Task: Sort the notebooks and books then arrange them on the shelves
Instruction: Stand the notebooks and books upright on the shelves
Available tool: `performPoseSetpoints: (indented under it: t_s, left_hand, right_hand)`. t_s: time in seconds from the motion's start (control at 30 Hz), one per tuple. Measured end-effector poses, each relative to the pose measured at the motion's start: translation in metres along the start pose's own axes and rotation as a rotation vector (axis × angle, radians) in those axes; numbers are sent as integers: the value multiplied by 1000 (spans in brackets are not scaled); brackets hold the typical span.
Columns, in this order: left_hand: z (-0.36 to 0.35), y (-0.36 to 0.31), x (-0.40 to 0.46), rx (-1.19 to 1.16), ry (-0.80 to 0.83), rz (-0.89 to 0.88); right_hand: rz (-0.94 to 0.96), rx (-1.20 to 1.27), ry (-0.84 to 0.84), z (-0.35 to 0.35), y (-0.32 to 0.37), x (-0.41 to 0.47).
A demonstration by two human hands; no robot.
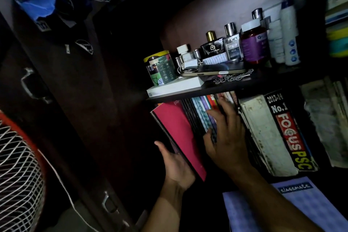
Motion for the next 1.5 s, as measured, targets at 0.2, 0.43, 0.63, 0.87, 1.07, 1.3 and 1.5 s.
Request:
performPoseSetpoints:
  t_s: [0.2,0.43,0.63,0.87,1.07,1.3,1.5]
  left_hand:
    - [-25,13,1,238,-116,-3]
    - [-25,22,32,326,-197,71]
    - [-27,26,42,175,-172,61]
    - [-16,37,42,218,-119,127]
    - [-7,28,38,319,-227,189]
    - [-10,-10,-14,570,-291,-251]
    - [-17,-8,22,754,-368,-299]
  right_hand:
    - [-32,71,8,-2,-1,0]
    - [-59,122,-52,3,-1,2]
    - [-88,135,-61,3,-2,3]
    - [-209,38,-134,3,9,5]
    - [-114,-48,-97,10,-13,3]
    - [-80,9,-66,3,-14,1]
    - [-239,46,-25,8,-16,0]
Point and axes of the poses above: each hand's wrist, its own x-axis towards the middle knuckle, its own z-axis out of the back of the hand, y = z × x, the point moved 4 cm from there along x, towards the middle knuckle, and after that the axes turned 2 degrees about y, right-handed, at the moved point
